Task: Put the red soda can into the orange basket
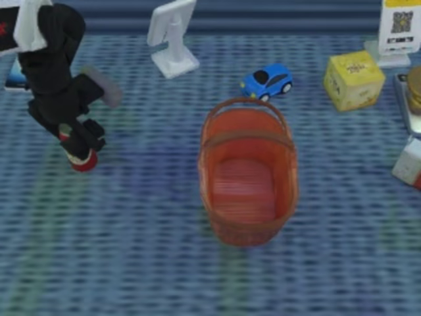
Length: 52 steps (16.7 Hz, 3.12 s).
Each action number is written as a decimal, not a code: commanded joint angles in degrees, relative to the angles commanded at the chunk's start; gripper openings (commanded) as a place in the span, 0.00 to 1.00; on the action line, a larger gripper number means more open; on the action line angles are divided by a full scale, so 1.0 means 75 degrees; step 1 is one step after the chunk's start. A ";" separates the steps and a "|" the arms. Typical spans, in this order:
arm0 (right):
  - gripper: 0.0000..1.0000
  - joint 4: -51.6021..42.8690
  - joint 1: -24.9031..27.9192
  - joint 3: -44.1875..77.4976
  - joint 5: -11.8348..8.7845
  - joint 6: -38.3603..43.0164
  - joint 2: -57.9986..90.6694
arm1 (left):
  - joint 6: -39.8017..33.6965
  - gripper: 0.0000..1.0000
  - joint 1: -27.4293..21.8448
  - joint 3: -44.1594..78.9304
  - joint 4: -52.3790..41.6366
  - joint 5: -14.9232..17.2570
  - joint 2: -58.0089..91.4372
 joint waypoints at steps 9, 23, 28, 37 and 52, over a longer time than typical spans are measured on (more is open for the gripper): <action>1.00 0.0000 0.0000 0.0000 0.0000 0.0000 0.0000 | -0.0014 0.00 -0.0007 -0.0021 0.0084 0.0072 -0.0016; 1.00 0.0000 0.0000 0.0000 0.0000 0.0000 0.0000 | -0.2868 0.00 -0.0830 -0.1824 0.8309 0.5794 -0.0452; 1.00 0.0000 0.0000 0.0000 0.0000 0.0000 0.0000 | -0.4119 0.00 -0.1155 -0.2757 1.1740 0.8185 -0.0948; 1.00 0.0000 0.0000 0.0000 0.0000 0.0000 0.0000 | -0.4820 0.00 -0.1355 -0.3291 1.3552 0.9661 -0.1412; 1.00 0.0000 0.0000 0.0000 0.0000 0.0000 0.0000 | -0.4858 0.00 -0.1158 -0.3748 1.6023 0.9674 0.0563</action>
